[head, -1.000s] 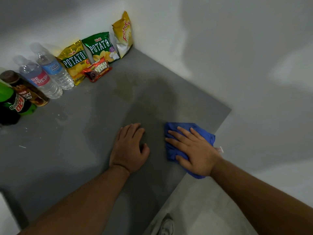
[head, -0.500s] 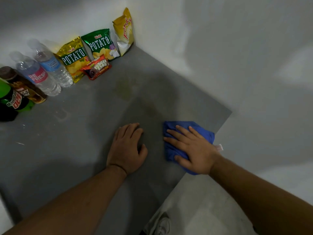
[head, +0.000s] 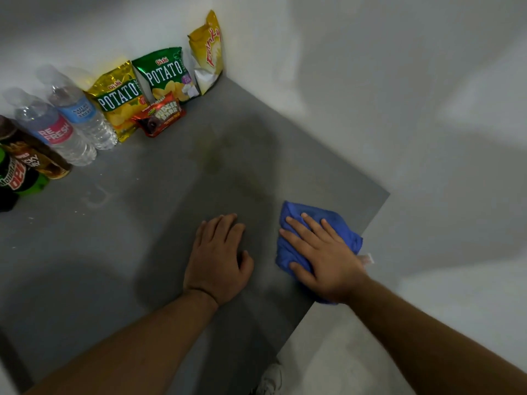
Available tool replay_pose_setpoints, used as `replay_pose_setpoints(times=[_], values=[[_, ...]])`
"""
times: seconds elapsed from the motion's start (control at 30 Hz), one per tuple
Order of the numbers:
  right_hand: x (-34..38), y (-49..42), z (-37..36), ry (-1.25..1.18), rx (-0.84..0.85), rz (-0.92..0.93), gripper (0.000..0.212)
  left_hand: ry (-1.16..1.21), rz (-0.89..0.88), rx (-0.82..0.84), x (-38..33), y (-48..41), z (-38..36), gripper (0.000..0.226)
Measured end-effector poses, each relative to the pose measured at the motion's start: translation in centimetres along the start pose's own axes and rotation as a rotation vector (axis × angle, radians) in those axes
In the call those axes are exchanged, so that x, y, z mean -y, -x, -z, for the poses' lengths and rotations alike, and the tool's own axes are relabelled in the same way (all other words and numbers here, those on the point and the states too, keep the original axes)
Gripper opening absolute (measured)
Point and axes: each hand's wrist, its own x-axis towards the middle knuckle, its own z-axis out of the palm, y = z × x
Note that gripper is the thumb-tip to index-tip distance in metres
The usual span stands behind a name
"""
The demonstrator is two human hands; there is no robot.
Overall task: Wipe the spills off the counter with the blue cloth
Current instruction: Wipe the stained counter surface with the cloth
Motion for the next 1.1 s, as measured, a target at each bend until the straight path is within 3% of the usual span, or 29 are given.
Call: replay_pose_setpoints(times=[0.1, 0.3, 0.37, 0.5, 0.63, 0.8, 0.87, 1.0, 1.1], values=[[-3.2, 0.1, 1.3, 0.029, 0.025, -0.02, 0.07, -0.023, -0.005, 0.002, 0.0, 0.1, 0.0, 0.053], [0.9, -4.8, 1.1, -0.019, -0.069, -0.461, 0.071, -0.049, -0.012, -0.014, 0.0, 0.8, -0.7, 0.054], [1.7, -4.3, 0.8, -0.019, -0.049, -0.402, 0.07, -0.045, -0.012, -0.017, -0.1, 0.8, -0.7, 0.054], [-2.1, 0.2, 0.9, 0.013, 0.028, -0.07, 0.07, -0.03, -0.016, -0.029, -0.1, 1.2, -0.5, 0.052], [-6.1, -0.4, 2.4, -0.025, 0.016, -0.17, 0.078, -0.025, -0.014, -0.029, -0.2, 1.5, -0.6, 0.053], [-4.1, -5.8, 2.4, 0.012, -0.022, -0.405, 0.077, -0.032, -0.005, -0.004, 0.0, 1.4, -0.4, 0.054], [-3.2, -5.5, 2.2, 0.025, -0.008, -0.343, 0.076, -0.037, -0.005, 0.006, -0.1, 1.2, -0.2, 0.054], [-5.7, -1.5, 2.3, 0.019, 0.052, -0.021, 0.073, -0.026, 0.024, -0.031, -0.3, 0.2, 0.2, 0.051], [-9.2, 0.1, 2.9, 0.011, 0.062, -0.028, 0.076, -0.041, 0.05, -0.042, -0.2, -0.4, 0.1, 0.049]])
